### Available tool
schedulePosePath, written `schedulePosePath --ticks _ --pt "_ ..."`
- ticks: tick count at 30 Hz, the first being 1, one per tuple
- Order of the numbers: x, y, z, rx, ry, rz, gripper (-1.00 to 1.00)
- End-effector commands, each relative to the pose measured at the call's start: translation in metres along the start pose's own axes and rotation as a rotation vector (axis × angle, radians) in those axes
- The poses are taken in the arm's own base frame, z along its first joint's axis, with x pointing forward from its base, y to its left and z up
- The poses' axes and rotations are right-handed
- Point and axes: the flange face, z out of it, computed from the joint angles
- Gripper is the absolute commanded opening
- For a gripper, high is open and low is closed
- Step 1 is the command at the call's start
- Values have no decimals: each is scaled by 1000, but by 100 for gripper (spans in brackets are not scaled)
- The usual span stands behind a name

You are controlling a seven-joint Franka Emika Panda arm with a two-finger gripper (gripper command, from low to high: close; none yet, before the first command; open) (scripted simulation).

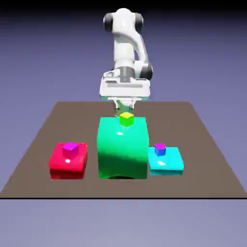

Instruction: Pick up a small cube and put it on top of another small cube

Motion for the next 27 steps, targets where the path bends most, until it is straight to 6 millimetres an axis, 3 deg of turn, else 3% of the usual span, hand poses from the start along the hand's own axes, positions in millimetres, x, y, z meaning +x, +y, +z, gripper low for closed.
schedulePosePath --ticks 1,5,11,19,27 --pt "12 7 4 -15 2 54 0" --pt "52 41 19 -59 7 232 0" --pt "72 92 35 -78 -10 344 0" --pt "84 164 51 -108 -9 486 0" --pt "80 235 60 -150 20 621 0"
